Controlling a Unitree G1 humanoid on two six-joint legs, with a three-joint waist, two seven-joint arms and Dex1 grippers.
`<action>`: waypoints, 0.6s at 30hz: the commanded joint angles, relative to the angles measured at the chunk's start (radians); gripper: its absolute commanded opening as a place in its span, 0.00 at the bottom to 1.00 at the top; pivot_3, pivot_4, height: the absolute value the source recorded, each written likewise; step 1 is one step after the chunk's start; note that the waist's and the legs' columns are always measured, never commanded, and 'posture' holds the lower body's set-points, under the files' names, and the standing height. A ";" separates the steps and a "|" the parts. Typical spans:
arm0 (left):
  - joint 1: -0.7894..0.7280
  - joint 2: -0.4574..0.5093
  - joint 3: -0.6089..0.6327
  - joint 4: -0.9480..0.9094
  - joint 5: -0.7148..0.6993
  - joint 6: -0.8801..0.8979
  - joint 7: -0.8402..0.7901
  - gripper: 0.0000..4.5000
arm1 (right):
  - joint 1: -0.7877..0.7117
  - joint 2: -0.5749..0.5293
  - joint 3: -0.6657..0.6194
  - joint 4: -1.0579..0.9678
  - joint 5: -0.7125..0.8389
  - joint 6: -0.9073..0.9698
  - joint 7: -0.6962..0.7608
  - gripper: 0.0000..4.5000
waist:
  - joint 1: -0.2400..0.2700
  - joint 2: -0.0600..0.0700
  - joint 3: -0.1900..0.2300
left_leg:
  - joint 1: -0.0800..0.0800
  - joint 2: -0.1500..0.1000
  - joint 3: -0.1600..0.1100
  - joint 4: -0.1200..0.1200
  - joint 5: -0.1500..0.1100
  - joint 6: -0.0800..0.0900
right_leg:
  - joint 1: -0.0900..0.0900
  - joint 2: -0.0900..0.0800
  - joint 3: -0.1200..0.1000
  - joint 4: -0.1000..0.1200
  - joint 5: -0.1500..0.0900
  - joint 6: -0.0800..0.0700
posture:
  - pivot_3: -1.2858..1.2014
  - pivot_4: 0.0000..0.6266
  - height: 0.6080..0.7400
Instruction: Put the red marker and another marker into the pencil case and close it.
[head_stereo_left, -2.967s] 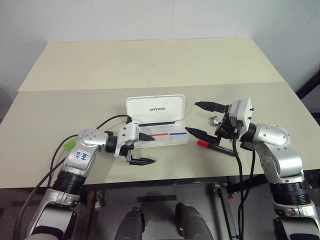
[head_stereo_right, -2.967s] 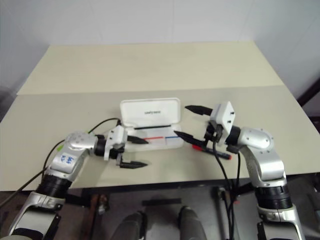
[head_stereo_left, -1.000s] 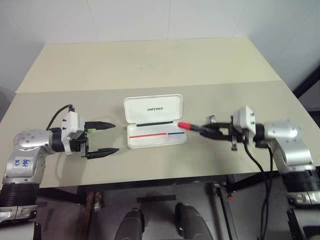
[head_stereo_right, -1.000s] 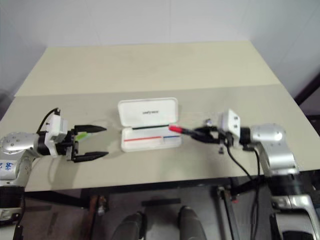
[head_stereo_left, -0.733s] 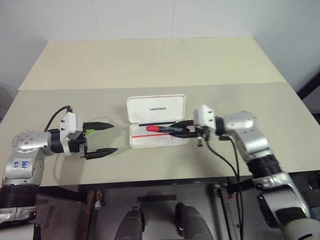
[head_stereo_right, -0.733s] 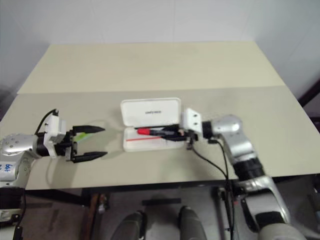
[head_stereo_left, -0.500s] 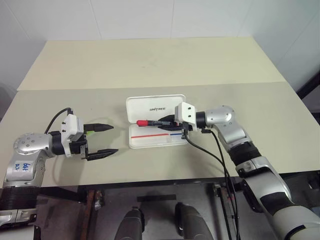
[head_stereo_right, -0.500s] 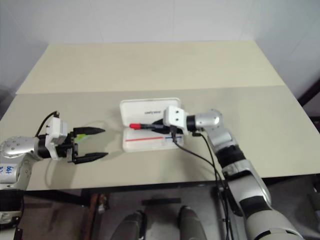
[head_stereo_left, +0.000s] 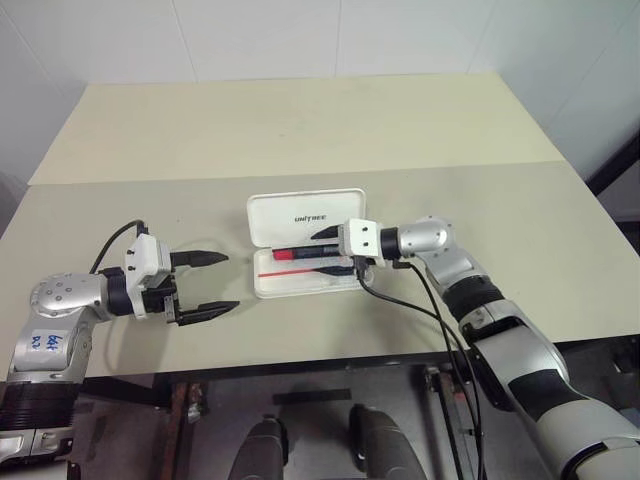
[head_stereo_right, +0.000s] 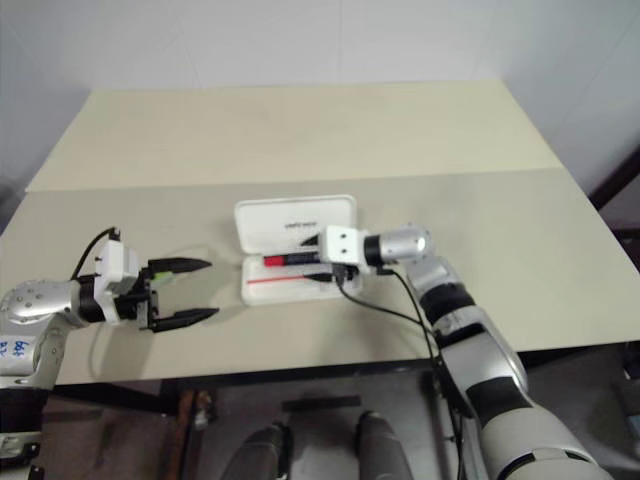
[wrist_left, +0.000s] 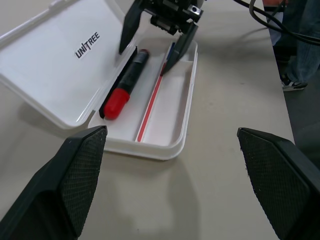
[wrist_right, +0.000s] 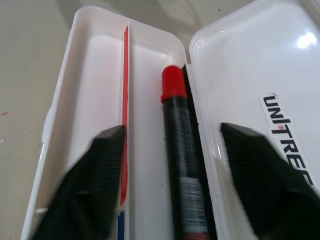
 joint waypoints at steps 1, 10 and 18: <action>-0.003 -0.008 0.010 -0.017 -0.015 -0.009 0.005 0.99 | -0.017 0.023 -0.055 -0.087 0.096 0.015 0.054 0.99 | -0.003 0.000 0.000 | 0.000 0.000 0.000 0.000 0.000 0.000 | 0.000 0.000 0.000 0.000 0.000 0.000 | 0.52 0.24 1.00; -0.015 -0.020 0.006 -0.006 -0.009 -0.017 0.004 0.99 | 0.162 -0.036 -0.084 -0.604 0.369 0.432 0.238 0.99 | 0.003 0.000 0.000 | -0.001 0.001 -0.002 -0.001 -0.001 0.000 | 0.000 0.000 0.000 0.000 0.000 0.000 | 0.52 0.24 1.00; 0.078 -0.015 0.101 0.008 -0.018 -0.050 0.049 0.99 | 0.508 -0.300 -0.227 -0.956 0.454 0.634 0.161 0.99 | 0.014 0.000 0.000 | -0.001 0.000 -0.002 0.000 -0.002 0.001 | 0.001 -0.002 0.000 -0.005 0.000 0.000 | 0.52 0.24 1.00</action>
